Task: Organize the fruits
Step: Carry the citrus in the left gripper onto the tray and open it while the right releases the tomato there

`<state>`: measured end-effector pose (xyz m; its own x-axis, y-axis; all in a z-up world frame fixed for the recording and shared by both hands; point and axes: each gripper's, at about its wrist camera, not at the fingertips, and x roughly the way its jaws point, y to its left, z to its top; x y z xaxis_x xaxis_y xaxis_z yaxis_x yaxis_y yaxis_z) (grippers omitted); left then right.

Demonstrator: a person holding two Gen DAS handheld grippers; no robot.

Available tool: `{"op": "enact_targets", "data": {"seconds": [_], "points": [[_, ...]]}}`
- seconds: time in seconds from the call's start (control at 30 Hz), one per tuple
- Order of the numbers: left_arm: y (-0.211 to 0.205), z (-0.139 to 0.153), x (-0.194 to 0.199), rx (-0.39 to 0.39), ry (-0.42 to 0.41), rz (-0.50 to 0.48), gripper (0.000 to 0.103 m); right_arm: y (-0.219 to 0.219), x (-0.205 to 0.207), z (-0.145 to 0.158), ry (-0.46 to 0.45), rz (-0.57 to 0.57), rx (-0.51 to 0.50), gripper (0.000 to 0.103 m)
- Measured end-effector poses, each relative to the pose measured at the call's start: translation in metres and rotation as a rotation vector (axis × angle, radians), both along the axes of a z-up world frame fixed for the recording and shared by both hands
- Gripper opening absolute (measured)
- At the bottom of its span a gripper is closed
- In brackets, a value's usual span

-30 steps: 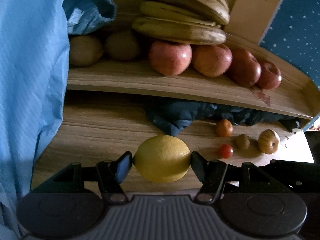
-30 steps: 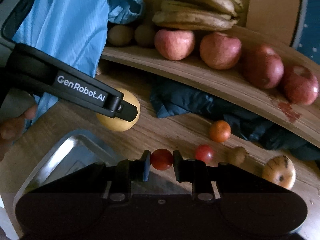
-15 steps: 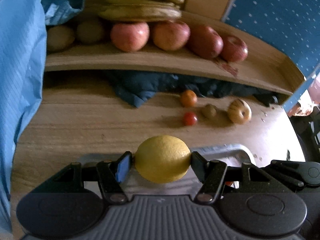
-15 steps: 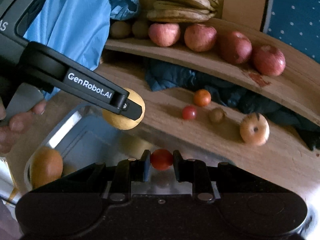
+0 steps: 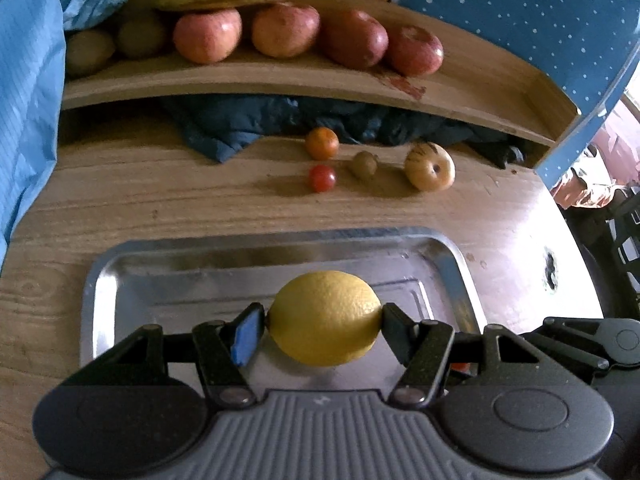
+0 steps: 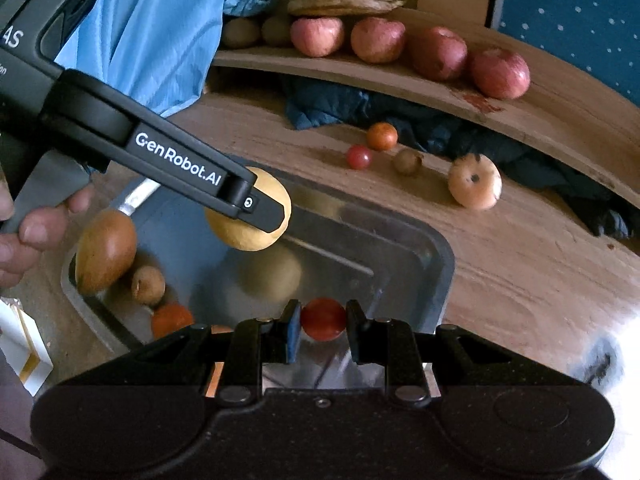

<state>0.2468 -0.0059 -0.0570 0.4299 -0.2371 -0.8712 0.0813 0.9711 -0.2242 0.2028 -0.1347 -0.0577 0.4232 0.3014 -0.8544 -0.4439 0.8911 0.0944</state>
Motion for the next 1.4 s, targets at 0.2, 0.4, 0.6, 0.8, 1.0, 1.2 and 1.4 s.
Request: {"op": "enact_targets", "data": {"seconds": [0.2,0.4,0.6,0.8,1.0,1.2,1.4], "points": [[-0.011,-0.004,-0.011,0.003,0.008,-0.002,0.068,-0.01,-0.014,0.0,0.015,0.003,-0.002,0.025],[-0.018,-0.009,-0.021,0.009,0.016,0.003,0.068,-0.014,-0.028,-0.002,0.037,0.028,-0.002,0.025],[-0.022,-0.011,-0.026,0.02,0.015,0.014,0.068,-0.014,-0.039,-0.001,0.052,0.06,0.003,0.025],[-0.023,-0.01,-0.028,0.024,0.01,0.027,0.068,-0.013,-0.042,-0.002,0.058,0.082,0.008,0.025],[-0.022,-0.009,-0.03,0.023,0.017,0.04,0.069,-0.014,-0.043,-0.003,0.064,0.092,0.011,0.026],[-0.023,-0.009,-0.032,0.029,0.023,0.033,0.069,-0.014,-0.044,-0.004,0.071,0.097,0.011,0.026],[-0.022,-0.001,-0.037,0.032,0.006,0.043,0.075,-0.014,-0.045,-0.004,0.07,0.092,0.016,0.029]]}}
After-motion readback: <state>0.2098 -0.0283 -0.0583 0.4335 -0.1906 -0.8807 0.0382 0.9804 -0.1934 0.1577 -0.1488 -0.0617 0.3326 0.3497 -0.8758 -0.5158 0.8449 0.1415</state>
